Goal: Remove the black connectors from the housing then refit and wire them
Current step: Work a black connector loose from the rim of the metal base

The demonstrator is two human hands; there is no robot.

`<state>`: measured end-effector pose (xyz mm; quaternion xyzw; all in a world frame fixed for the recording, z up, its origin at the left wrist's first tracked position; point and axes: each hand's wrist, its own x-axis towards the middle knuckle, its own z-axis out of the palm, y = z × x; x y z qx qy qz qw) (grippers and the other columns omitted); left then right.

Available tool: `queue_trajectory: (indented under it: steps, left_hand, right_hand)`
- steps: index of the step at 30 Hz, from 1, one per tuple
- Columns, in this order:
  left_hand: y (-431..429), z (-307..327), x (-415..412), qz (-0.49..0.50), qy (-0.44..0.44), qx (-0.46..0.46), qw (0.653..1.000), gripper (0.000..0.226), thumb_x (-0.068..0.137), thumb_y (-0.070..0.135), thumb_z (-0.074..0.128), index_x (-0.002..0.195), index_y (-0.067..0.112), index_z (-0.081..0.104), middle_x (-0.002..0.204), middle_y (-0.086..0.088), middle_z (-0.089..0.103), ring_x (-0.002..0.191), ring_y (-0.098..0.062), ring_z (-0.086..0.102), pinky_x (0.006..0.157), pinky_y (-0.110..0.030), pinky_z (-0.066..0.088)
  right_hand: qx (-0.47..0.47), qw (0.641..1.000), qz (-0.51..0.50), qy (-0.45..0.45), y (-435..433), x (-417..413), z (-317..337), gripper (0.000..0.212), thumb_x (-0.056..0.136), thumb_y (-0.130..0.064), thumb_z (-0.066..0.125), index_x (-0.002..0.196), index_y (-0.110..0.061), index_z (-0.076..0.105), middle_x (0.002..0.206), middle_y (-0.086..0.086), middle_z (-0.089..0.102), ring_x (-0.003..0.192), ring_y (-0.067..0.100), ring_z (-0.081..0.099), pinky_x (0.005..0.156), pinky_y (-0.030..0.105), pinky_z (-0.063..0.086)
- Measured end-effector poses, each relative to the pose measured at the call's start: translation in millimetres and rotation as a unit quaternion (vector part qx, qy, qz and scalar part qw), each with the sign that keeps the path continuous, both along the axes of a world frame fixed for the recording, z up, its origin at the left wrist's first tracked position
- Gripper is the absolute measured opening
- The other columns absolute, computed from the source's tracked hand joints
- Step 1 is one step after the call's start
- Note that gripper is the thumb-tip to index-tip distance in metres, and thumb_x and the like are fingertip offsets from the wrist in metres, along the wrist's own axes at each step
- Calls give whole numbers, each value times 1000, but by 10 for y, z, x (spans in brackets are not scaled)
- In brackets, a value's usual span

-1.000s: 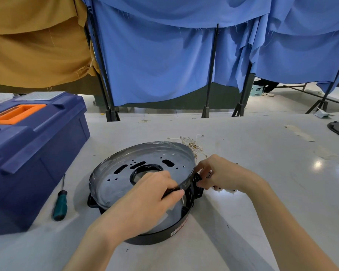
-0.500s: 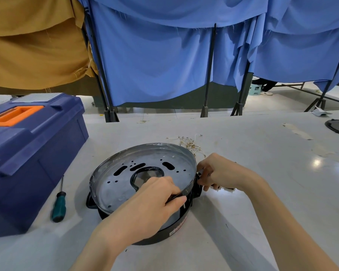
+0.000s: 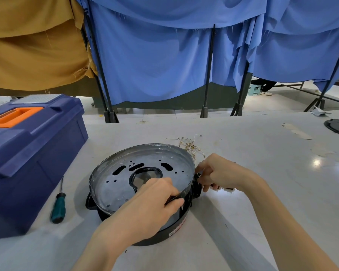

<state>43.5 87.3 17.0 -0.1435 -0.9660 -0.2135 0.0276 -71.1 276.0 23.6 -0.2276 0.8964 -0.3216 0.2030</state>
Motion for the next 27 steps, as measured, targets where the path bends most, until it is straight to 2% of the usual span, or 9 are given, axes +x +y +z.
queue_trajectory:
  steps: [4,7,10,12,15,18,20,23,27]
  left_hand:
    - [58,-18,8,-1,-8,-19,1000,43,96,38,51,69,5,52,78,6,41,74,-13,43,70,-36,43]
    - [111,-38,27,1,-27,-32,999,38,95,35,52,74,5,56,83,5,44,80,-17,45,74,-40,45]
    - [135,-39,36,9,-37,-41,998,31,92,29,55,78,3,59,86,-10,54,81,-30,52,72,-45,48]
    - [159,-32,39,14,-41,-54,998,30,90,27,56,72,3,55,85,-17,56,81,-34,53,70,-44,48]
    - [210,-18,56,28,-40,-71,996,36,88,26,57,64,5,40,82,-15,54,82,-35,52,69,-42,48]
    - [240,-33,75,32,-32,-79,996,32,87,26,57,68,5,43,79,-12,50,82,-34,51,70,-41,49]
    - [248,-51,72,36,-26,-86,995,30,88,26,57,70,5,46,69,-7,41,73,-32,47,68,-40,46]
    - [256,-67,68,48,-16,-94,994,27,88,23,56,72,4,47,60,-4,30,64,-31,35,69,-42,49]
    - [261,-74,60,47,-15,-96,994,25,85,21,55,70,3,46,59,-5,32,64,-32,39,67,-42,50]
  right_hand:
    - [-6,1000,-3,-1,6,13,7,16,92,-2,55,91,-13,66,66,3,67,41,0,55,39,14,38]
    - [-8,1000,-6,-7,18,11,0,21,90,3,51,94,-7,69,68,7,67,42,0,54,42,14,40]
    - [-14,1000,-6,-10,21,16,-4,28,86,7,47,94,-6,70,65,3,68,44,1,57,43,15,41]
    - [-24,1000,-13,-15,17,17,-9,32,87,6,42,87,-10,69,66,4,69,47,3,60,42,15,40]
    - [-34,999,-28,-20,13,-9,-34,32,98,-5,34,83,1,62,75,14,72,58,13,67,45,18,41]
    - [-41,998,-41,-21,11,-4,-40,40,103,-17,33,81,7,54,70,12,70,45,8,60,40,13,37]
    - [-46,997,-51,-24,5,8,-34,48,105,-33,31,82,-2,61,69,10,72,42,6,58,40,14,38]
    - [-46,997,-55,-19,-13,10,-33,55,100,-53,30,92,-12,66,66,5,73,47,9,62,51,23,46]
    - [-49,998,-35,-3,-5,27,-25,44,92,-57,51,80,-17,66,60,3,71,42,4,58,39,15,38]
